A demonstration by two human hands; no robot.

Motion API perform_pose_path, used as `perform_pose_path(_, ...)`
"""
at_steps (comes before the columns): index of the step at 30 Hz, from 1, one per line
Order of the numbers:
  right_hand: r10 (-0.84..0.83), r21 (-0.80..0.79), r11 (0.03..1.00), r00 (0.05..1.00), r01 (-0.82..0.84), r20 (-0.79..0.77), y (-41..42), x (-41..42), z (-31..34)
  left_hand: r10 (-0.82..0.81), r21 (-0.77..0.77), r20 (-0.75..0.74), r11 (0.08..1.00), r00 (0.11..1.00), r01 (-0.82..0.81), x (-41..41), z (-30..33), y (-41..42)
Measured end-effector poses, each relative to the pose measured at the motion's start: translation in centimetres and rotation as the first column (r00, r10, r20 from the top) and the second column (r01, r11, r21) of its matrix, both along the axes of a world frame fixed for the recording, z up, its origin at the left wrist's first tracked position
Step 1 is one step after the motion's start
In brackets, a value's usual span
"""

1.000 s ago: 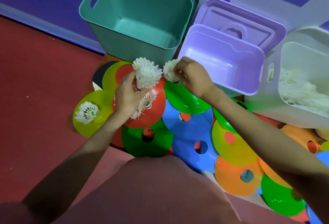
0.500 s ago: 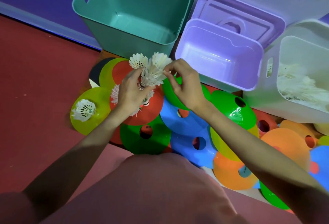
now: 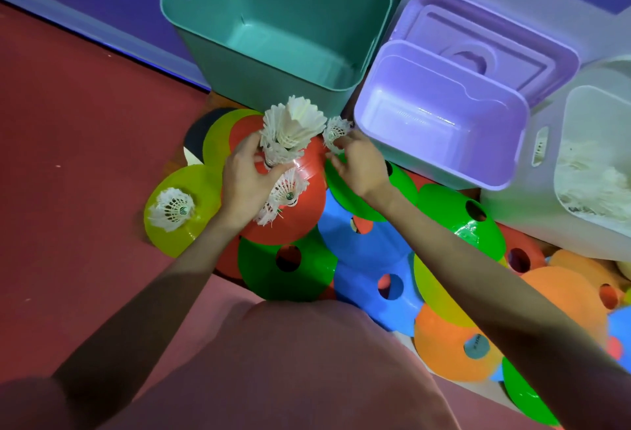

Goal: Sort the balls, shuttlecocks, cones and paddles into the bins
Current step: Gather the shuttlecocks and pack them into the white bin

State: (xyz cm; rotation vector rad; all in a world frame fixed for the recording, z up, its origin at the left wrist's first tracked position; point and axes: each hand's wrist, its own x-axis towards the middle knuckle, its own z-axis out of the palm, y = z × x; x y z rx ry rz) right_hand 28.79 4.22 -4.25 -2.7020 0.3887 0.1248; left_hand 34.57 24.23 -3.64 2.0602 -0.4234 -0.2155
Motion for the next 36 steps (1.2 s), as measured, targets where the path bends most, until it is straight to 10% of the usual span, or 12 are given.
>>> perform_pose_path(9,-0.114,-0.171,0.981,0.987,0.094,-0.111,1.7,3.7,-1.6,0.037,-0.008,-0.03,0.999,0.999,-0.037,0.2,-0.2,0.4)
perform_pose_path(19,0.056,-0.218,0.976,0.978,-0.012,0.199,2.1,-1.3,0.1,-0.026,0.041,0.024,0.999,0.999,0.025,-0.8,0.0,0.2)
perform_pose_path(30,-0.383,0.243,0.919,0.566,0.309,0.73,-2.4,-13.4,7.6,-0.205,0.117,0.112,0.974,0.972,0.192,-4.1,1.7,-4.6)
perform_pose_path(36,-0.363,0.24,0.931,0.628,0.275,0.689,-5.4,-17.3,8.9,-0.366,0.105,0.138,0.929,0.92,0.354,-7.0,2.9,-10.1)
